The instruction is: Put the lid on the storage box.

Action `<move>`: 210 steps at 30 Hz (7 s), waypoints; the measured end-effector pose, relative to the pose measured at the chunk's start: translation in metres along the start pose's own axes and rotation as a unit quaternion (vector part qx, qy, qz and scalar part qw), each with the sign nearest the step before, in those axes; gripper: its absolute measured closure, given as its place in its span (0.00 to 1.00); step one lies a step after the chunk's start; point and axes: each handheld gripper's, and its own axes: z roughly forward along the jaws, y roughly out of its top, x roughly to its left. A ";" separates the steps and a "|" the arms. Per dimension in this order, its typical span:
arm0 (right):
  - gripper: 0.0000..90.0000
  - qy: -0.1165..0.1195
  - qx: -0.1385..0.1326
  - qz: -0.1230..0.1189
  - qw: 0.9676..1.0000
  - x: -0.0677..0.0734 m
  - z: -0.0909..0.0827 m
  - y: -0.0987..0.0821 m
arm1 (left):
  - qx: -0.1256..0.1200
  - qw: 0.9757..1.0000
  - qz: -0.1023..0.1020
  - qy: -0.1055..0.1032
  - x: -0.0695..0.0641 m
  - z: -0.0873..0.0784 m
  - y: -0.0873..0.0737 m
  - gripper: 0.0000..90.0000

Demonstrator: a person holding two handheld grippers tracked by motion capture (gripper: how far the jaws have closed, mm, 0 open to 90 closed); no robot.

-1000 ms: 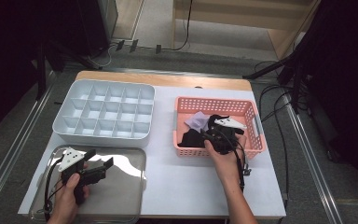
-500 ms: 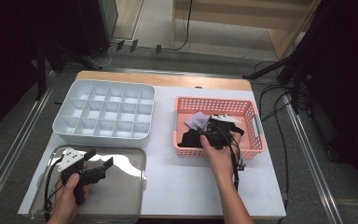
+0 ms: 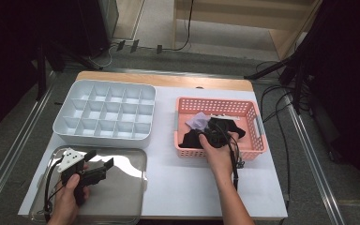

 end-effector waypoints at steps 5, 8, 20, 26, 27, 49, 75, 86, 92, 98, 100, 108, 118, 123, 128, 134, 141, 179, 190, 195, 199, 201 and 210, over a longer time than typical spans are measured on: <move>0.62 0.033 0.008 0.016 0.999 0.004 -0.001 0.001 | -0.001 1.000 -0.002 0.000 0.000 0.001 0.000 0.25; 0.57 0.024 0.014 0.015 1.000 0.008 0.001 0.002 | 0.002 1.000 0.002 0.000 0.000 0.000 0.000 0.25; 0.33 -0.001 0.069 0.025 0.997 0.023 0.013 0.007 | 0.002 1.000 -0.002 -0.001 0.000 0.000 0.000 0.25; 0.35 -0.019 0.098 0.035 0.994 0.022 0.019 0.010 | 0.003 1.000 -0.002 -0.001 0.001 0.000 0.000 0.25; 0.46 -0.022 0.101 0.034 0.994 0.021 0.019 0.009 | 0.003 1.000 -0.003 -0.001 0.001 0.000 0.000 0.25; 0.93 0.018 -0.006 0.026 0.999 0.015 -0.012 0.006 | -0.006 1.000 -0.008 -0.007 0.003 -0.002 0.000 0.26; 0.80 -0.027 -0.065 0.054 0.996 -0.031 -0.034 0.015 | -0.011 1.000 -0.020 -0.011 0.005 -0.004 0.000 0.26; 0.41 -0.051 -0.041 0.060 0.996 -0.030 -0.027 0.005 | -0.012 1.000 -0.021 -0.012 0.006 -0.004 0.001 0.26; 0.32 -0.054 -0.021 0.069 0.996 -0.027 -0.018 0.005 | -0.013 1.000 -0.019 -0.011 0.005 -0.005 0.000 0.26; 0.40 -0.071 -0.001 0.056 0.996 -0.026 -0.010 0.003 | -0.014 1.000 -0.020 -0.011 0.005 -0.005 0.000 0.26; 0.51 -0.082 0.007 0.052 0.995 -0.026 -0.009 0.002 | -0.014 1.000 -0.019 -0.010 0.005 -0.005 0.000 0.26; 0.77 -0.059 0.002 0.044 0.997 -0.030 -0.013 0.000 | -0.015 1.000 -0.018 -0.010 0.005 -0.005 0.001 0.26; 0.82 -0.059 -0.046 0.039 0.996 -0.028 -0.023 -0.002 | -0.018 1.000 -0.019 -0.011 0.005 -0.005 0.001 0.26; 0.82 -0.055 -0.066 0.036 0.996 -0.027 -0.028 -0.002 | -0.018 1.000 -0.018 -0.012 0.005 -0.006 0.001 0.26; 0.82 -0.047 -0.085 0.038 0.995 -0.027 -0.031 -0.003 | -0.019 1.000 -0.016 -0.015 0.004 -0.006 0.001 0.26; 0.82 -0.042 -0.132 0.009 0.990 -0.024 -0.037 -0.005 | -0.023 0.999 -0.007 -0.021 0.001 -0.007 0.003 0.26; 0.82 -0.024 -0.195 -0.016 0.980 -0.024 -0.041 -0.015 | -0.045 0.998 0.000 -0.036 -0.014 -0.004 0.005 0.24; 0.82 0.059 -0.269 -0.094 0.957 0.017 -0.082 -0.056 | -0.026 0.992 0.061 -0.107 -0.096 0.022 0.006 0.21; 0.82 0.082 -0.260 -0.113 0.956 0.040 -0.102 -0.091 | -0.019 0.991 0.057 -0.118 -0.100 0.021 0.005 0.20; 0.82 0.085 -0.255 -0.119 0.956 0.045 -0.106 -0.104 | -0.024 0.991 0.053 -0.119 -0.097 0.017 0.007 0.20; 0.82 0.086 -0.239 -0.121 0.960 0.044 -0.103 -0.117 | -0.024 0.992 0.051 -0.116 -0.093 0.015 0.008 0.20; 0.82 0.085 -0.231 -0.118 0.962 0.041 -0.100 -0.124 | -0.025 0.992 0.051 -0.114 -0.092 0.014 0.008 0.20; 0.82 0.088 -0.184 -0.111 0.973 0.036 -0.082 -0.148 | -0.028 0.993 0.045 -0.104 -0.083 0.010 0.007 0.20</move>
